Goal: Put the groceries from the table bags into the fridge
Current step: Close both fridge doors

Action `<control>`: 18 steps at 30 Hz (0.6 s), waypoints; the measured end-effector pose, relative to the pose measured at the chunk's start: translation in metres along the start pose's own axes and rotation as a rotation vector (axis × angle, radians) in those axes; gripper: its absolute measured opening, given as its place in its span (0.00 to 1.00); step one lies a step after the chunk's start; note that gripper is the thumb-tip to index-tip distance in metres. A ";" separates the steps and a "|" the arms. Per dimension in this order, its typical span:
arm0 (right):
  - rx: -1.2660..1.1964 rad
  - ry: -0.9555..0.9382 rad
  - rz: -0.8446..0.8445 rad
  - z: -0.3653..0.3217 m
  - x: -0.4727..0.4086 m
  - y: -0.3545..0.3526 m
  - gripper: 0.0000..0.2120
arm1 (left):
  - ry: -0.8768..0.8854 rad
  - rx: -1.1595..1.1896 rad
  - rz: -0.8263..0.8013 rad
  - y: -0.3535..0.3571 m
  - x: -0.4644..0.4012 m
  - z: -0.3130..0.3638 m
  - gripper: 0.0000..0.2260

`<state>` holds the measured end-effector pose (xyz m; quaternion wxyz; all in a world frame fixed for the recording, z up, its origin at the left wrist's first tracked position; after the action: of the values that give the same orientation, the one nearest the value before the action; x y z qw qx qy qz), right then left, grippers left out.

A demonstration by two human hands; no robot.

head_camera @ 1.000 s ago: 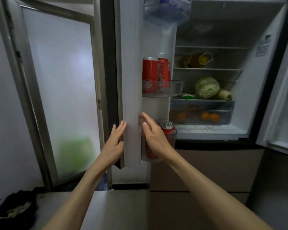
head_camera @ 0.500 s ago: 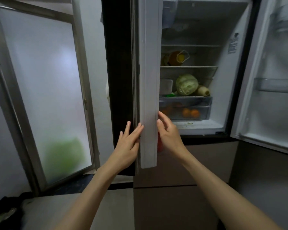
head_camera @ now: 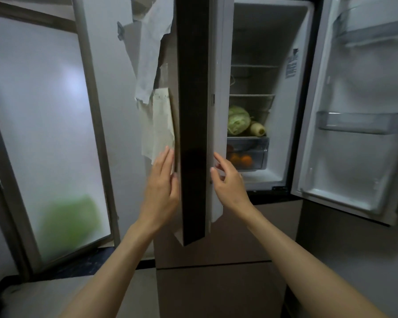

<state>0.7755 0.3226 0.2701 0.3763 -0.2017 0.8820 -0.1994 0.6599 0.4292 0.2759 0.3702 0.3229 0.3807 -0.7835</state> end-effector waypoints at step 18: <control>0.267 0.080 0.028 0.122 -0.110 0.008 0.28 | 0.248 -0.296 -0.249 0.128 -0.091 -0.053 0.25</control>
<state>0.9345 0.3602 0.2522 0.3672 -0.1295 0.8645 -0.3178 0.8250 0.4480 0.2752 0.2645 0.3096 0.5708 -0.7130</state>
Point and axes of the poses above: each hand's wrist, its own x-axis away from the middle knuckle, its own y-axis out of the palm, z = x × y, the point moved 10 cm from there along -x, towards the middle knuckle, and after that the axes turned 10 degrees about x, right-handed, at the moved point
